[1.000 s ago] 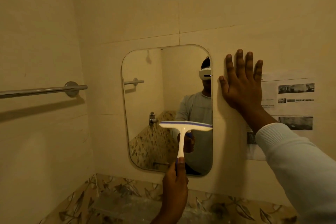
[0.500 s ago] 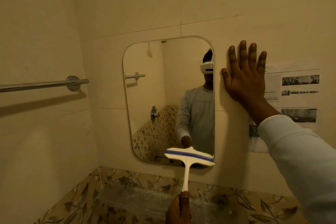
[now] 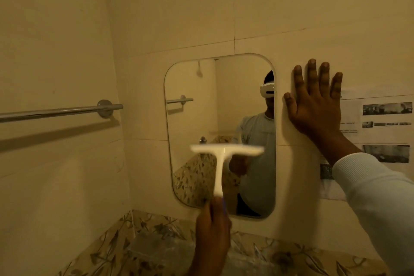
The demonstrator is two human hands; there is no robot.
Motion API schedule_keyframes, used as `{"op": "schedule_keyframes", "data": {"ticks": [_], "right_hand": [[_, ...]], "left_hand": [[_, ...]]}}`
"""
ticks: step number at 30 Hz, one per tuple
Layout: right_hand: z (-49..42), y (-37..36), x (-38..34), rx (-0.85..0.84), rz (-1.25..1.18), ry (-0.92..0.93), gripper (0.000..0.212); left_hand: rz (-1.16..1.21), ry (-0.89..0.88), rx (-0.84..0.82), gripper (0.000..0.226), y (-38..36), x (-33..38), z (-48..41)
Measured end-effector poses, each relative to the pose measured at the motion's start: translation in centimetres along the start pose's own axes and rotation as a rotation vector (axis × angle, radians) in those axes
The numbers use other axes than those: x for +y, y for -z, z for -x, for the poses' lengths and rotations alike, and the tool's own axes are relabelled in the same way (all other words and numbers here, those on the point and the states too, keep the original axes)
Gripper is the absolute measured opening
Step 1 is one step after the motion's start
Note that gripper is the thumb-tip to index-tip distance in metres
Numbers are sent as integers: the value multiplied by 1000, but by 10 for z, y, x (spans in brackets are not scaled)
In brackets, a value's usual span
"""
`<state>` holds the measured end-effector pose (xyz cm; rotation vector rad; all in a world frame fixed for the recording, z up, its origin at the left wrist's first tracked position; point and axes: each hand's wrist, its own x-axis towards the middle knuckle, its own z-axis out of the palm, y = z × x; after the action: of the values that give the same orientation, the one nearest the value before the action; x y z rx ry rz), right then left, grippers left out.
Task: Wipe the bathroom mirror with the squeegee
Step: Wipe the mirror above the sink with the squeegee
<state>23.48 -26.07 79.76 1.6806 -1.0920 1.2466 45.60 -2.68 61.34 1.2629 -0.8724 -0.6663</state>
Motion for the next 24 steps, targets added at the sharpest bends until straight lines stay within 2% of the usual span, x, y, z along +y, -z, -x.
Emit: {"op": "schedule_keyframes", "data": {"ticks": [2, 4, 9, 24], "right_hand": [[1, -1, 0, 4, 10, -6, 76], [0, 2, -1, -40, 1, -12, 76], [0, -1, 1, -25, -19, -26, 76], [2, -7, 3, 8, 11, -23, 77]], "left_hand": [[60, -188, -63, 59, -2, 49, -15], [56, -263, -79, 59, -1, 103, -39], [138, -310, -101, 57, -6, 178, -93], [26, -234, -97, 62, -5, 91, -104]]}}
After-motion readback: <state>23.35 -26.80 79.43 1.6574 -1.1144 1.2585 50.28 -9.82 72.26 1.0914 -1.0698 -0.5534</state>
